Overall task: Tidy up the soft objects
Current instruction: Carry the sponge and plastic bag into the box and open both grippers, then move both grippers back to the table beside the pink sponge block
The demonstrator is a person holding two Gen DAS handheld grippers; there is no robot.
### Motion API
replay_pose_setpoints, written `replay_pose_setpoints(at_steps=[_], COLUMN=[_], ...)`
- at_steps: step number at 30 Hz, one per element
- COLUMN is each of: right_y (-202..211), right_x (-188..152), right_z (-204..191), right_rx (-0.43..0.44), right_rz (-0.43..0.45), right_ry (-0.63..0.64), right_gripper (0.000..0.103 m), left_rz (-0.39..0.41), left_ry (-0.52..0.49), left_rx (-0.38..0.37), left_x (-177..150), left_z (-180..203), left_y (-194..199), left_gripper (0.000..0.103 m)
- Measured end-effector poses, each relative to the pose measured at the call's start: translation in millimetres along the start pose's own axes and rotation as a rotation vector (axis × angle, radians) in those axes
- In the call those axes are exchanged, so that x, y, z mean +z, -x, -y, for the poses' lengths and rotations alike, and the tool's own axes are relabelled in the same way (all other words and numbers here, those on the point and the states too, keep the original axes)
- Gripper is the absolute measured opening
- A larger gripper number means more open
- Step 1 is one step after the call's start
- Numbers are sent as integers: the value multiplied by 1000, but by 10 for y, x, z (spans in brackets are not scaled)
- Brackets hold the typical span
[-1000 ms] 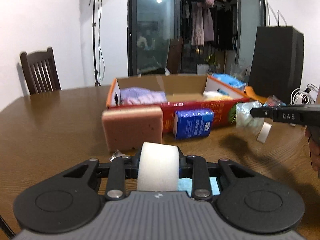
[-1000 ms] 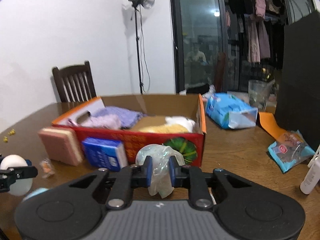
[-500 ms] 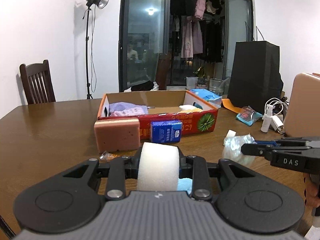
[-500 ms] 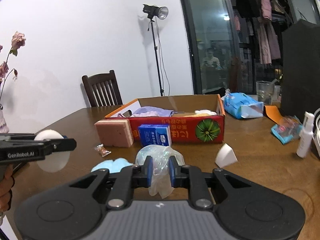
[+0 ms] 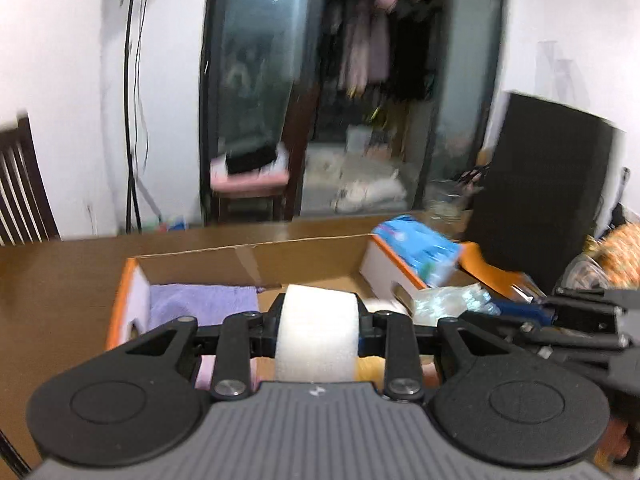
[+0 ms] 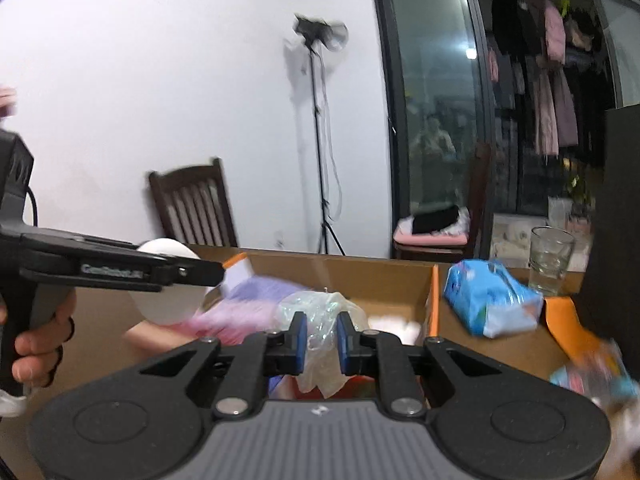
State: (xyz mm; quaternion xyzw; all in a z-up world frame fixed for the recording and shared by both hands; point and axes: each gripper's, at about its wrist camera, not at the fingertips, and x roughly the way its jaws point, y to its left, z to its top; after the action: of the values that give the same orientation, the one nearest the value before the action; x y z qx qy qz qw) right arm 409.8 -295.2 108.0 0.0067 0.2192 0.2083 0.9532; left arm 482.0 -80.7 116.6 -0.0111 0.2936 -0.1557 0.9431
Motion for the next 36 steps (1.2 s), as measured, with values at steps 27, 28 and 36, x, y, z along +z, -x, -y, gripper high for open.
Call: replay_pose_setpoints(at_steps=[27,28,36], right_y=[-930,-812,336], right_x=[836,869,569], right_z=[348,319,-102], right_rx=[-255,-256,-180], right_rz=[-106,-99,18], right_ry=[97,99,109], right_gripper=[56,57,68], left_rz=[-64,-41,148], left_ry=[73,61,-32], left_rx=[108,117,207], left_x=[654,656,37], left_z=[-572,-553,-322], left_y=[-458,-271,1102], left_gripper=[80,81,85])
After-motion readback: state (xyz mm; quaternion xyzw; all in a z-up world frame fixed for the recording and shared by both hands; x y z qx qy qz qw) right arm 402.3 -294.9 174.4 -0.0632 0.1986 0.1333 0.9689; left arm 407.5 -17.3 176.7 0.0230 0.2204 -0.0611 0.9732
